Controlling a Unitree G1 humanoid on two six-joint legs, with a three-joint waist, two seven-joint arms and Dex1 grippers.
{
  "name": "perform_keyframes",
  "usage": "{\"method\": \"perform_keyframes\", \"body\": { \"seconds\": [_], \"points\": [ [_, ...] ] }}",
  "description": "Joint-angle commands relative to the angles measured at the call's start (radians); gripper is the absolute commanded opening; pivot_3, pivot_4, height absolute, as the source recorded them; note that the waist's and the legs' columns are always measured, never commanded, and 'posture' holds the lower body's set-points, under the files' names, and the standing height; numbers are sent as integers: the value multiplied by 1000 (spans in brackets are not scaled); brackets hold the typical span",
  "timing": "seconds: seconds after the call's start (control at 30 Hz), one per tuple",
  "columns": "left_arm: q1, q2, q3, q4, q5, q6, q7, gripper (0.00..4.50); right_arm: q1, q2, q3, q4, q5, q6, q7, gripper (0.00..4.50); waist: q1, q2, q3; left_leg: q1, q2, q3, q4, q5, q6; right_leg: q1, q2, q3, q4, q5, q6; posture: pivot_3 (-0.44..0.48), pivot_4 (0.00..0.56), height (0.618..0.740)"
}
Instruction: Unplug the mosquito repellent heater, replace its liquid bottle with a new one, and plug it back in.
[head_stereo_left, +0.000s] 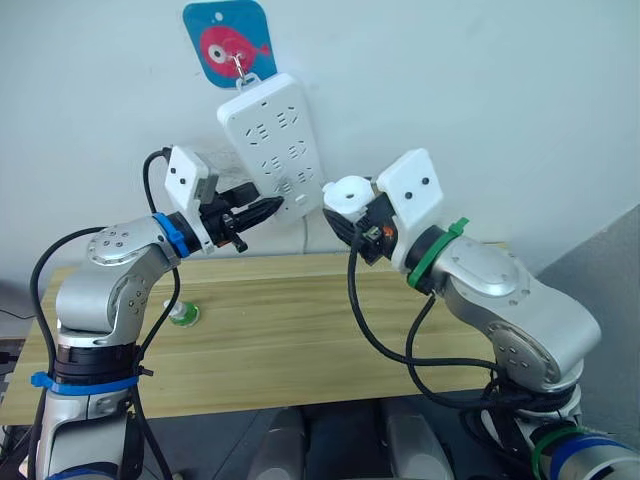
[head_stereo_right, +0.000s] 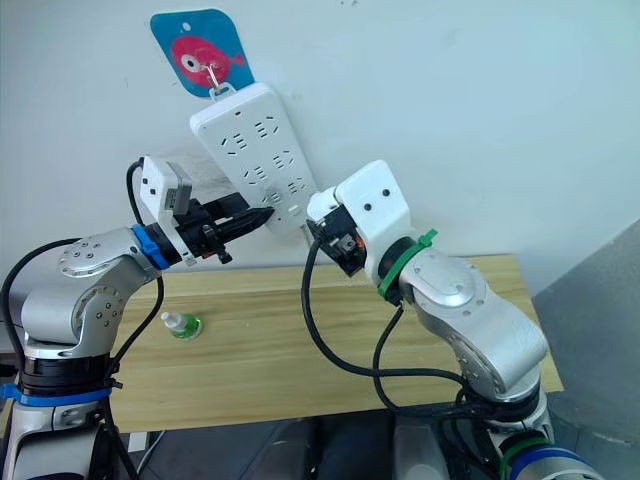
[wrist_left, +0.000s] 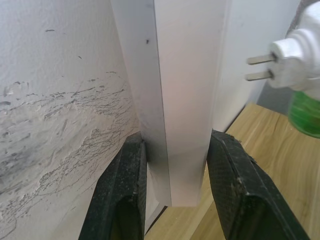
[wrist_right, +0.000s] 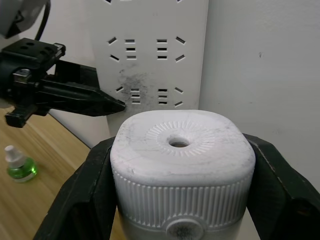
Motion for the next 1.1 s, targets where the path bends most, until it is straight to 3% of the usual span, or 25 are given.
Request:
{"method": "perform_keyframes", "body": {
  "seconds": [0.03, 0.1, 0.43, 0.6, 0.8, 0.93, 1.1],
  "points": [
    [56, 15, -7, -17, 49, 4, 43, 1349, 28, 1, -58, -48, -1, -21, -4, 2961, -4, 0, 0, 0, 0, 0, 0, 0, 0, 0, 0, 0, 0, 0, 0, -144, 291, 740],
    [94, 21, 13, -17, 54, -21, 41, 1349, 46, 3, -100, -32, -2, -46, 1, 2961, -11, 0, 0, 1, 0, 1, 0, 0, 0, 0, 0, 1, 0, 0, 0, -142, 289, 740],
    [263, 54, 8, -162, 86, -108, -7, 4486, 126, 56, -273, 23, 97, -145, 76, 2961, -27, 1, 2, -1, 2, 3, -5, 0, 0, -5, 2, 2, 0, 1, -1, -136, 285, 740],
    [414, -15, -49, -358, 52, -213, -40, 4500, 134, 217, -411, 33, 227, -97, 3, 2961, -26, 2, 2, -1, 4, 3, -5, 0, 0, -5, -2, 4, -1, 1, -1, -134, 285, 740],
    [387, -186, -183, -362, 155, -359, 58, 4500, 90, 445, -564, 49, 435, -3, -183, 2962, -19, 3, 3, -1, 5, 3, -4, 0, 0, -4, -1, 3, 0, 2, -2, -141, 282, 740],
    [310, -295, -243, -298, 210, -426, 116, 4500, 84, 450, -605, 84, 634, -1, -316, 2962, -22, 4, 3, -1, 1, 3, -2, 1, 0, -2, -1, 3, -1, 3, -1, -150, 280, 740],
    [256, -366, -290, -271, 200, -416, 136, 4500, 92, 394, -583, 136, 871, -86, -503, 2962, -42, 4, 3, 0, 2, 4, -4, 1, 0, -3, 2, 3, 1, 3, -1, -162, 279, 740]
  ]
}}
